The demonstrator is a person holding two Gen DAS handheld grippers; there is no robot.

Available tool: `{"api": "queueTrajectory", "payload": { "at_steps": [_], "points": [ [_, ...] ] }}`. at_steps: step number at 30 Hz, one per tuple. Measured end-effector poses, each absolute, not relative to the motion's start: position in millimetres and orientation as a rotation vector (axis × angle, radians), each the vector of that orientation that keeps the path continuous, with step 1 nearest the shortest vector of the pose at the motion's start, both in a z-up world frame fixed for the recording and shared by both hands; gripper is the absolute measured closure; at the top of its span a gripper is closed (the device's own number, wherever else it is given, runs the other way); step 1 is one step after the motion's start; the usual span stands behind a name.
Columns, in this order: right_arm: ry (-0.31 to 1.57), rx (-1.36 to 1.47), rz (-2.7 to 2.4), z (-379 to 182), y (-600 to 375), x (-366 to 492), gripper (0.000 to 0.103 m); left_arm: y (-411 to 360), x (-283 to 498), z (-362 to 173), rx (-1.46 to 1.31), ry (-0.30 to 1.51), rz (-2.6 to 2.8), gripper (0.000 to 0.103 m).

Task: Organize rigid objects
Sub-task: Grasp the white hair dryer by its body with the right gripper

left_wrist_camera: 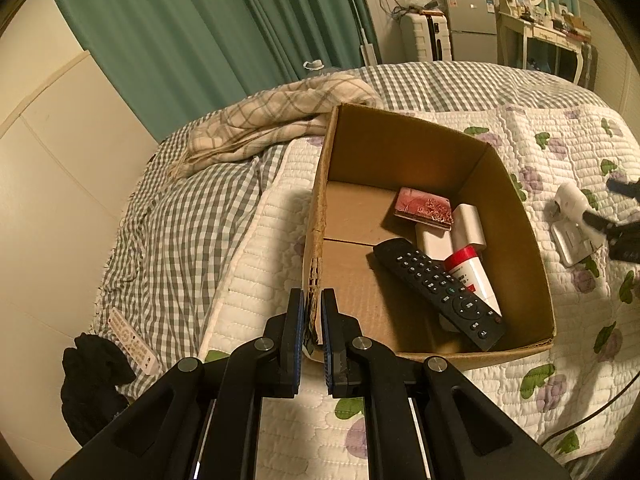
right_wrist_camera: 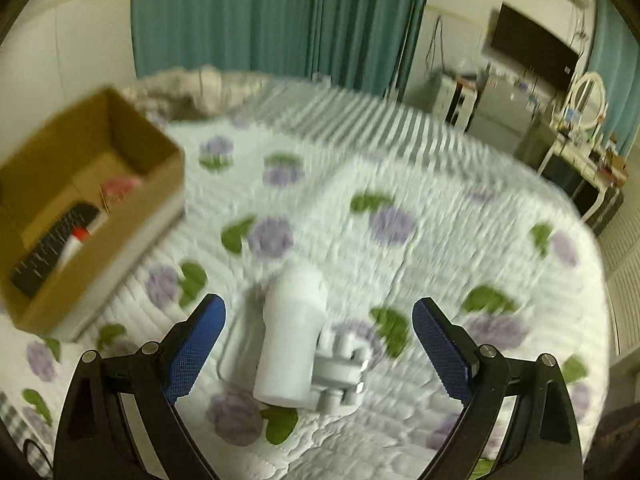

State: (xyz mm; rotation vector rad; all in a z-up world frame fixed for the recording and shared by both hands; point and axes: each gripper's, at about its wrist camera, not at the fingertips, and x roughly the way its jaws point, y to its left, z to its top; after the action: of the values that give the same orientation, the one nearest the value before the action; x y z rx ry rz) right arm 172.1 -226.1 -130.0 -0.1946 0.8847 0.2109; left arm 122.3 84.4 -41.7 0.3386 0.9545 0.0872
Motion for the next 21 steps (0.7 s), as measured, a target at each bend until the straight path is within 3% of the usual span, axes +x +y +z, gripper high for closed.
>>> {"api": "queueTrajectory", "payload": {
  "at_steps": [7, 11, 13, 21],
  "points": [
    [0.937, -0.183, 0.223, -150, -221, 182, 0.01, 82, 122, -42, 0.36, 0.957, 0.097, 0.096],
    [0.999, -0.148, 0.232, -163, -221, 194, 0.03, 82, 122, -42, 0.361, 0.958, 0.099, 0.096],
    [0.996, -0.151, 0.225, -163, -221, 193, 0.033, 82, 123, -42, 0.365, 0.958, 0.1, 0.096],
    [0.97, -0.164, 0.264, -159, -215, 188, 0.059, 82, 123, -42, 0.364, 0.959, 0.1, 0.096]
  ]
}}
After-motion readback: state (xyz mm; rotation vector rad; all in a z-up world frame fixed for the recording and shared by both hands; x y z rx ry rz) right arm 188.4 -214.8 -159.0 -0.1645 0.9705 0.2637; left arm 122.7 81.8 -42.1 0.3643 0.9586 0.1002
